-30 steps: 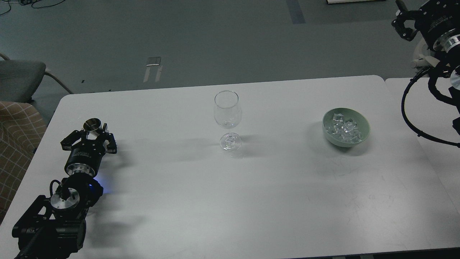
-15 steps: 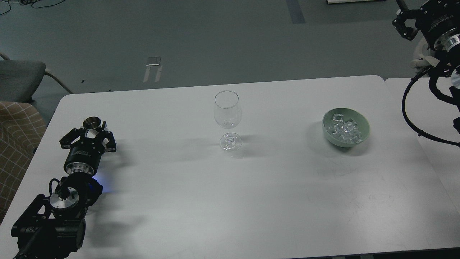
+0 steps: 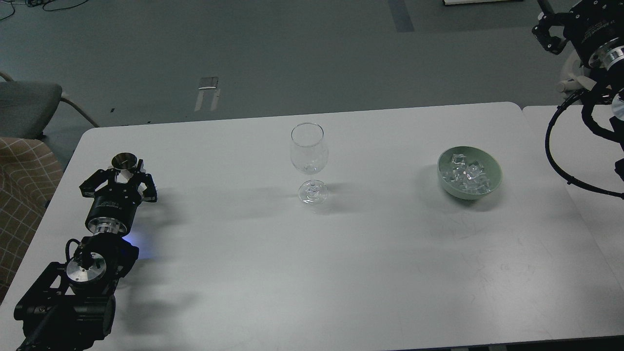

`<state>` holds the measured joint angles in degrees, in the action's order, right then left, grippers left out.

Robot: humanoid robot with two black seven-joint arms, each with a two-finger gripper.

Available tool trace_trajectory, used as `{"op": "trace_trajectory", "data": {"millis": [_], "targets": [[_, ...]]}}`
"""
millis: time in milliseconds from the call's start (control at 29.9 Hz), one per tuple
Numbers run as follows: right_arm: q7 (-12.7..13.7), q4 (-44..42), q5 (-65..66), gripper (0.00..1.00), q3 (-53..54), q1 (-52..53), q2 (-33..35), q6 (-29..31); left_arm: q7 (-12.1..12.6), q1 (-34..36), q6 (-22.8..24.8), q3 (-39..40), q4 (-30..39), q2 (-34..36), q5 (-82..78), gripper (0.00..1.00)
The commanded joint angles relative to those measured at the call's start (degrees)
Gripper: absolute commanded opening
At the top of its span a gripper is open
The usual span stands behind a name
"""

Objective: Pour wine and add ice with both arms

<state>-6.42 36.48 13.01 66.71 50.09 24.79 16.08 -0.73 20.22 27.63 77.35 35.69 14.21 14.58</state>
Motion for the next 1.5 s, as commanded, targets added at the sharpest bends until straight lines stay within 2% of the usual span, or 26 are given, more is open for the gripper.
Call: {"op": "trace_trajectory", "data": {"millis": [0, 568, 1069, 1470], "targets": [[0.0, 0.0, 0.0, 1.0, 0.0, -0.08, 0.0, 0.0, -0.06, -0.09, 0.37, 0.09, 0.96, -0.15, -0.16, 0.38], [0.0, 0.0, 0.0, 1.0, 0.0, -0.17, 0.09, 0.0, 0.03, 0.35, 0.37, 0.17, 1.31, 0.12, -0.08, 0.33], [0.09, -0.18, 0.0, 1.0, 0.0, 0.18, 0.17, 0.0, -0.32, 0.52, 0.37, 0.35, 3.86, 0.03, -0.08, 0.22], [0.18, -0.09, 0.0, 1.0, -0.17, 0.36, 1.14, 0.0, -0.58, 3.16, 0.37, 0.61, 4.73, 0.2, 0.1, 0.18]]}}
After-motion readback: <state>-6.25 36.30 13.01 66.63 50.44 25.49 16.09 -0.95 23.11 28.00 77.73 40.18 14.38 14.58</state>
